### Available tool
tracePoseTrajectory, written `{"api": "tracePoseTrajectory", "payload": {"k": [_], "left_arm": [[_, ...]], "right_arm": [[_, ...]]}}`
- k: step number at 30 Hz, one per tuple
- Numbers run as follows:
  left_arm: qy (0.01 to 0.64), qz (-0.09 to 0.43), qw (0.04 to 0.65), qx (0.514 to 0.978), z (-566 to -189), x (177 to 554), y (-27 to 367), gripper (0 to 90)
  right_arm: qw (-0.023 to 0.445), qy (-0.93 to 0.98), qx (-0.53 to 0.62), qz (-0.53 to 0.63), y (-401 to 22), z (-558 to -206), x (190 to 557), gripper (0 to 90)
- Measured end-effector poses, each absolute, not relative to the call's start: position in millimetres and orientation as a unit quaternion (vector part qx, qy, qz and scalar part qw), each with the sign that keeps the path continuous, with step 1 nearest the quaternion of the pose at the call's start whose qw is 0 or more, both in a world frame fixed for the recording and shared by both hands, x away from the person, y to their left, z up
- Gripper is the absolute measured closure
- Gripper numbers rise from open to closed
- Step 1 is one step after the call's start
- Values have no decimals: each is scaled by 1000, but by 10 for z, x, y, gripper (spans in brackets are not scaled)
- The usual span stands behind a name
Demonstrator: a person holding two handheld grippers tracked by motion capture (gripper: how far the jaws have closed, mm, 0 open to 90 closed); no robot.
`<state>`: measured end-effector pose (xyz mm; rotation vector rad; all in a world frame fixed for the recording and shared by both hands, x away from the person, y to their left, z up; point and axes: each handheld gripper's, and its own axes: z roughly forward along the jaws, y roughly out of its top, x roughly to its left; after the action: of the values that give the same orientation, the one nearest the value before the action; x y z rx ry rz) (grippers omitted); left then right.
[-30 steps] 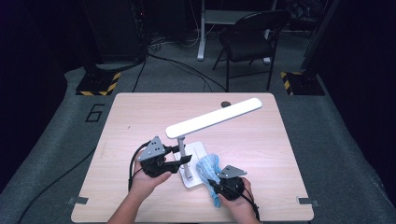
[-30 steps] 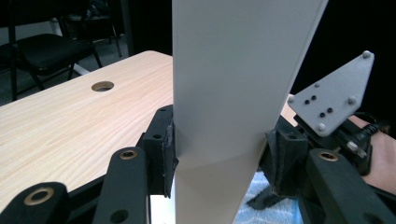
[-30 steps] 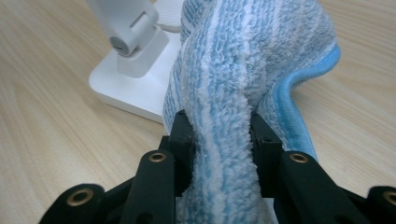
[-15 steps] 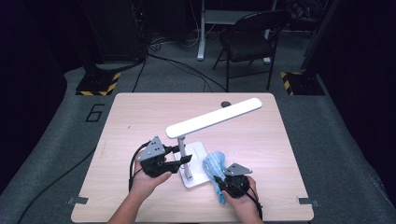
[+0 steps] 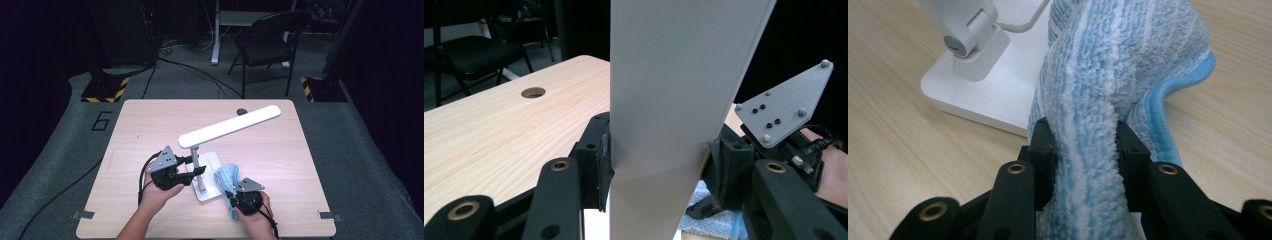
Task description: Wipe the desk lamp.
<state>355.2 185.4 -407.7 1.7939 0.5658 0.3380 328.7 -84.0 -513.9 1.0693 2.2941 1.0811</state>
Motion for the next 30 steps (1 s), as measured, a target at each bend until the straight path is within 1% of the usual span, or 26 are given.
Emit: {"api": "tracePoseTrajectory", "payload": {"k": [4, 14, 21, 26, 27, 30], "left_arm": [[243, 142, 577, 766, -4079, 3546, 1851, 519], [241, 144, 578, 766, -4075, 3521, 1830, 518], [243, 145, 576, 767, -4072, 3518, 1830, 518], [248, 145, 578, 764, -4080, 3528, 1836, 518], [248, 145, 578, 764, -4082, 3532, 1837, 518], [247, 143, 578, 764, -4085, 3544, 1847, 518]], "right_arm": [[191, 819, 379, 386, -780, -5134, 3258, 681], [167, 826, 360, 401, -557, -5137, 3172, 681], [164, 836, 345, 393, -420, -5108, 3139, 679], [138, 837, 344, 402, -394, -5084, 3151, 669], [137, 838, 341, 404, -390, -5079, 3156, 667], [156, 842, 328, 400, -370, -5095, 3141, 661]]}}
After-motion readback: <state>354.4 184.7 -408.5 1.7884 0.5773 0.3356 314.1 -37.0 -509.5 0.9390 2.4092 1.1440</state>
